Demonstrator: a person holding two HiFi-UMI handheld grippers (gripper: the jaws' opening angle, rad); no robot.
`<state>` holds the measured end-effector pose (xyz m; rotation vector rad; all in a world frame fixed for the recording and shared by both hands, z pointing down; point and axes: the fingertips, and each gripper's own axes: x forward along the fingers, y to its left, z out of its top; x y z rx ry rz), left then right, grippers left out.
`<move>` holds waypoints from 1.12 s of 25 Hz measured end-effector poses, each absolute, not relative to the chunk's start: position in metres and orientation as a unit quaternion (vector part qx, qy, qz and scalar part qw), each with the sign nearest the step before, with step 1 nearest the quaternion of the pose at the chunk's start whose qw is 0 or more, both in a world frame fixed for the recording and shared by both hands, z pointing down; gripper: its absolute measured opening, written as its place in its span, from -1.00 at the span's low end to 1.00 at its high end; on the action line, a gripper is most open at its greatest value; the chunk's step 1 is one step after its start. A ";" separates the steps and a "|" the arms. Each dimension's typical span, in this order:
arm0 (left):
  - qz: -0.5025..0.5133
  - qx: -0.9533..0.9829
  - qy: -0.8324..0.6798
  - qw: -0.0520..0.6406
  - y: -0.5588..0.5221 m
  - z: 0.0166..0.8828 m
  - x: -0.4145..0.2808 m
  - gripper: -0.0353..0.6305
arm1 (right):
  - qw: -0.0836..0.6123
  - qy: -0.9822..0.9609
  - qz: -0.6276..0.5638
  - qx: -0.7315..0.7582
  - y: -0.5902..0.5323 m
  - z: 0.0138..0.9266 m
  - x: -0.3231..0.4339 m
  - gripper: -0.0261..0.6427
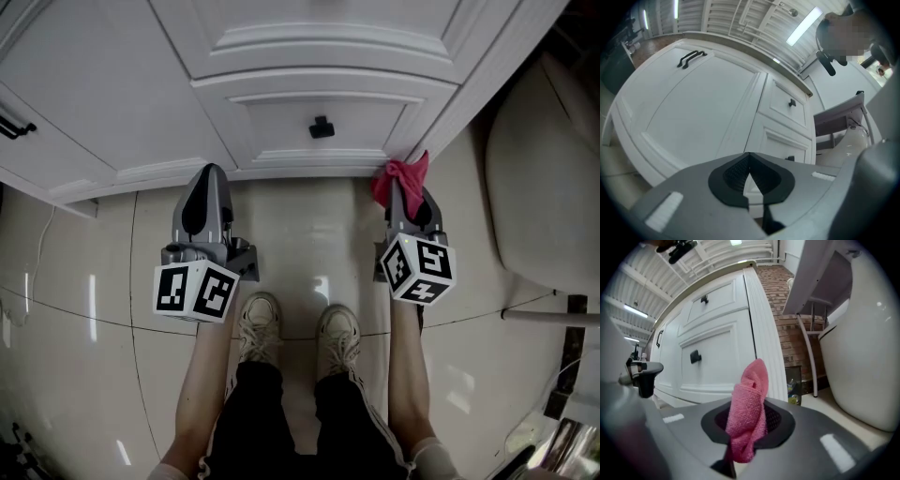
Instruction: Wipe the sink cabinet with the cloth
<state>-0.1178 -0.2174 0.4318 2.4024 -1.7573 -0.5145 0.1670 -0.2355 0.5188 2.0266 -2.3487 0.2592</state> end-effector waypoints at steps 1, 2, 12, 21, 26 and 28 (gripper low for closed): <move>-0.173 0.796 -0.579 0.045 -0.212 0.410 -0.118 -0.86 | 0.004 -0.759 0.086 0.645 -0.226 0.503 0.162 -0.74; -0.181 0.798 -0.574 0.024 -0.207 0.381 -0.117 -0.86 | -0.009 -0.766 0.080 0.638 -0.220 0.479 0.159 -0.74; -0.296 0.800 -0.519 -0.050 -0.074 0.087 -0.091 -0.86 | -0.126 -0.840 -0.031 0.528 -0.067 0.140 0.104 -0.74; -0.290 0.819 -0.492 0.048 -0.011 0.145 -0.039 -0.86 | -0.103 -0.863 -0.004 0.495 0.001 0.153 0.038 -0.74; -0.300 0.816 -0.487 0.080 -0.045 0.159 -0.087 -0.86 | -0.033 -0.866 -0.060 0.496 -0.019 0.165 0.002 -0.74; -0.309 0.821 -0.466 0.113 -0.050 0.164 -0.087 -0.88 | -0.061 -0.872 -0.017 0.486 -0.025 0.167 0.001 -0.74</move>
